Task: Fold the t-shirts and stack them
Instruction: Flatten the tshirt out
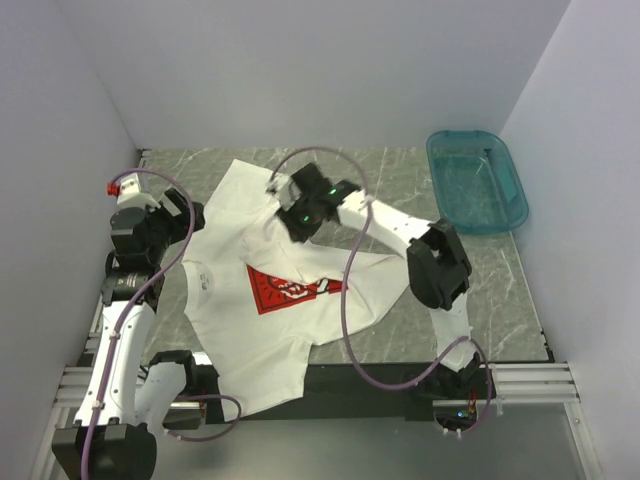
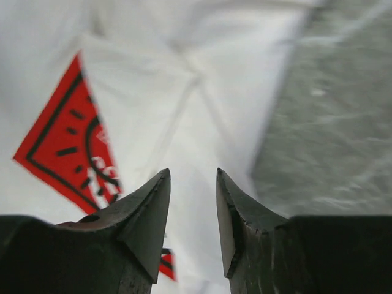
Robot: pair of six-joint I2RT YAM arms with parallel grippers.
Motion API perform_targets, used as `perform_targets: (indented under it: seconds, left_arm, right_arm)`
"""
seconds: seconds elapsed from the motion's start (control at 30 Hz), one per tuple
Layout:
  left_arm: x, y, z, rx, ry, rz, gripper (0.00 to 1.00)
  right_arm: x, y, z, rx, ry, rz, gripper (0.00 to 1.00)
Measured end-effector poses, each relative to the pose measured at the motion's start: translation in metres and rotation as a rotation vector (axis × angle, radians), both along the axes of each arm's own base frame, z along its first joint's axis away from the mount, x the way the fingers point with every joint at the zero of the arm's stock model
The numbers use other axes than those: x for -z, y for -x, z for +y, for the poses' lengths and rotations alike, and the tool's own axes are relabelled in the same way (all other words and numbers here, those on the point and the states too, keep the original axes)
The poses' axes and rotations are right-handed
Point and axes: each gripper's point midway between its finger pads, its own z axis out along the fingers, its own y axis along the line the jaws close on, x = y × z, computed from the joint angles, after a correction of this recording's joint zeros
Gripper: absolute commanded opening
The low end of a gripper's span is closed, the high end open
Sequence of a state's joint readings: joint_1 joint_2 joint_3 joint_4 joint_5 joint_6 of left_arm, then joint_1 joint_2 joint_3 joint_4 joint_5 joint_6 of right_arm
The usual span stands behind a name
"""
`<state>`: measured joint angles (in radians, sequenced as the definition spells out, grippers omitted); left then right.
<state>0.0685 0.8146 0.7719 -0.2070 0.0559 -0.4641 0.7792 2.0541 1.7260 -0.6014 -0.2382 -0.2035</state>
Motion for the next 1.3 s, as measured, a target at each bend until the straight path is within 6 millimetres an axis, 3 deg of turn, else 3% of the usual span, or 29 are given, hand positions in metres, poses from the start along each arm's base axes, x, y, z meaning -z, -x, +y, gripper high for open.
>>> perform_targets:
  seconds: [0.13, 0.23, 0.3, 0.4, 0.53, 0.67, 0.73, 1.3]
  left_arm:
    - [0.000, 0.000, 0.000, 0.003, 0.001, 0.000, 0.92]
    - [0.000, 0.000, 0.000, 0.003, 0.001, -0.001, 0.92]
    - [0.000, 0.000, 0.000, 0.003, 0.001, 0.000, 0.92]
    - [0.000, 0.000, 0.000, 0.003, 0.001, 0.000, 0.92]
    - [0.000, 0.000, 0.000, 0.001, 0.000, 0.000, 0.92]
    - [0.000, 0.000, 0.000, 0.000, 0.000, -0.001, 0.92]
    - [0.000, 0.000, 0.000, 0.000, 0.000, 0.000, 0.92]
    - [0.000, 0.000, 0.000, 0.002, 0.001, 0.000, 0.92]
  right_arm:
    - [-0.023, -0.058, -0.044, 0.127, -0.071, -0.004, 0.46]
    - [-0.038, -0.079, -0.058, 0.161, -0.114, -0.013, 0.46]
    - [-0.042, -0.076, -0.046, 0.129, -0.134, 0.008, 0.47]
    - [-0.038, -0.073, -0.008, 0.076, -0.171, 0.050, 0.47]
    - [-0.003, -0.068, 0.033, 0.044, -0.180, 0.142, 0.47]
    - [0.043, -0.054, 0.032, 0.062, -0.117, 0.254, 0.47]
    - [0.054, -0.050, 0.029, 0.072, -0.096, 0.285, 0.48]
    - [0.063, -0.032, 0.040, 0.045, -0.097, 0.342, 0.47]
